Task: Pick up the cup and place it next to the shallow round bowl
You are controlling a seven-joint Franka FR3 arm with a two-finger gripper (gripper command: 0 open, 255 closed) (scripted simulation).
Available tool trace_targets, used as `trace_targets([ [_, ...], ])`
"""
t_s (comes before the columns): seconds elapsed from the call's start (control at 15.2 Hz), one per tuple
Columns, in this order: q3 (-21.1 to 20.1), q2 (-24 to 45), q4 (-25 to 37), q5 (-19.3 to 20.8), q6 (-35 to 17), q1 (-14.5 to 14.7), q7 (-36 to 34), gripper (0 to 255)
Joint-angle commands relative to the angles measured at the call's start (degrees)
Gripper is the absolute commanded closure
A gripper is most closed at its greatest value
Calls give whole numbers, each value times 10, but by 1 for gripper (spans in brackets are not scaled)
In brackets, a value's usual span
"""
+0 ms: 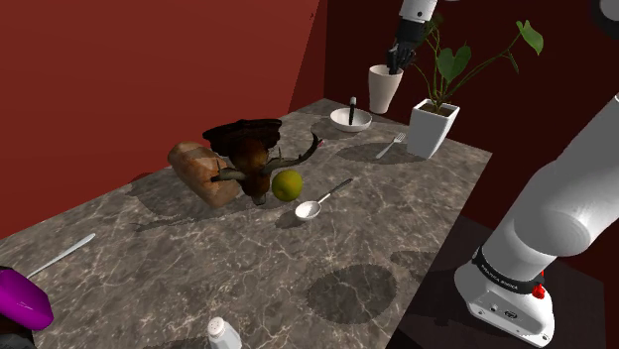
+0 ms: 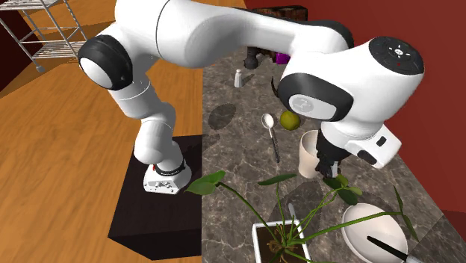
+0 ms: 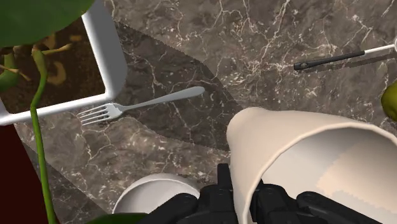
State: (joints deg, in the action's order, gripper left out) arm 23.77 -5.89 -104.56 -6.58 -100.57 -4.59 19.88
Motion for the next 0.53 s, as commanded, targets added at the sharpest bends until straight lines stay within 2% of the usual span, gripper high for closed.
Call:
trace_targets([
  [0.0,17,49,51,-20,10,-9,30,255],
  [0.33,43,163,183,-73,52,-48,92,255],
  [0.46,42,160,165,-72,36,-48,93,255],
])
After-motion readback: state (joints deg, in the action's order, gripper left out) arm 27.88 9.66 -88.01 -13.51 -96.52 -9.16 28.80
